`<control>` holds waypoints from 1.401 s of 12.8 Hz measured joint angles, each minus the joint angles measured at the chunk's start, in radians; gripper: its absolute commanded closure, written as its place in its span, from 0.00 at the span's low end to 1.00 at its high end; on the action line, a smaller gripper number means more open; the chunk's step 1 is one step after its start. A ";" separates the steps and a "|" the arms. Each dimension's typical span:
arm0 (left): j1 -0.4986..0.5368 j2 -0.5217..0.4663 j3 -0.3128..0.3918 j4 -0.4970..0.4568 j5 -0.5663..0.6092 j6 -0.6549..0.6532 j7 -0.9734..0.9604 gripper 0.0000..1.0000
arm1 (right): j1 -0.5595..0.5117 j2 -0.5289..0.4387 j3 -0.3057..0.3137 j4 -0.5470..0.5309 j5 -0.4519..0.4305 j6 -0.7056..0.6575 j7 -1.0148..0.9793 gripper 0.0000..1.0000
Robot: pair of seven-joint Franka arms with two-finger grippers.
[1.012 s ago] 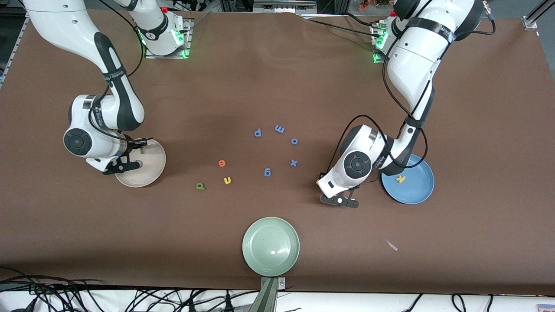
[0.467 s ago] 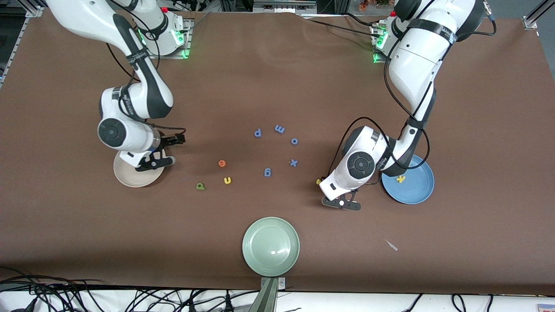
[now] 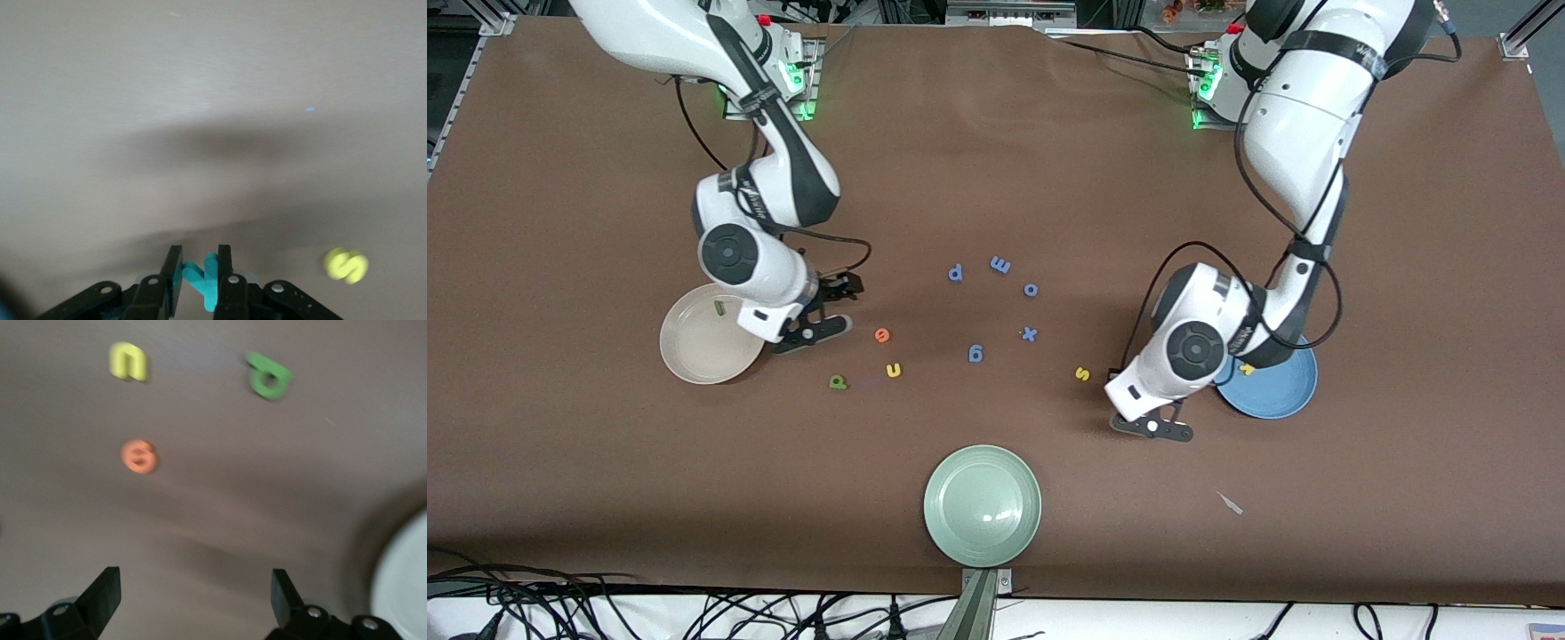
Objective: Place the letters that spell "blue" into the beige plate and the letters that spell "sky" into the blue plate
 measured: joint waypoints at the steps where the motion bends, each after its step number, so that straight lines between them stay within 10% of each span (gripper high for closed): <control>1: 0.034 -0.016 0.005 0.001 0.000 -0.024 0.069 1.00 | 0.022 0.023 0.000 0.021 0.000 0.018 0.000 0.00; 4: 0.161 -0.059 0.007 -0.011 0.000 -0.129 0.259 1.00 | 0.061 0.085 0.000 0.081 -0.011 0.038 0.000 0.00; 5: 0.190 -0.067 0.006 -0.034 0.000 -0.143 0.285 0.73 | 0.062 0.100 0.000 0.088 -0.021 0.062 -0.001 0.00; 6: 0.211 -0.071 0.004 -0.061 0.000 -0.144 0.303 0.01 | 0.062 0.114 -0.001 0.091 -0.026 0.098 -0.002 0.00; 14: 0.147 -0.127 -0.100 -0.100 0.000 -0.144 0.219 0.00 | 0.080 0.201 0.000 0.133 -0.055 0.196 -0.009 0.01; 18: 0.016 -0.122 -0.110 -0.109 0.000 -0.091 0.063 0.00 | 0.084 0.207 0.000 0.134 -0.061 0.194 -0.009 0.20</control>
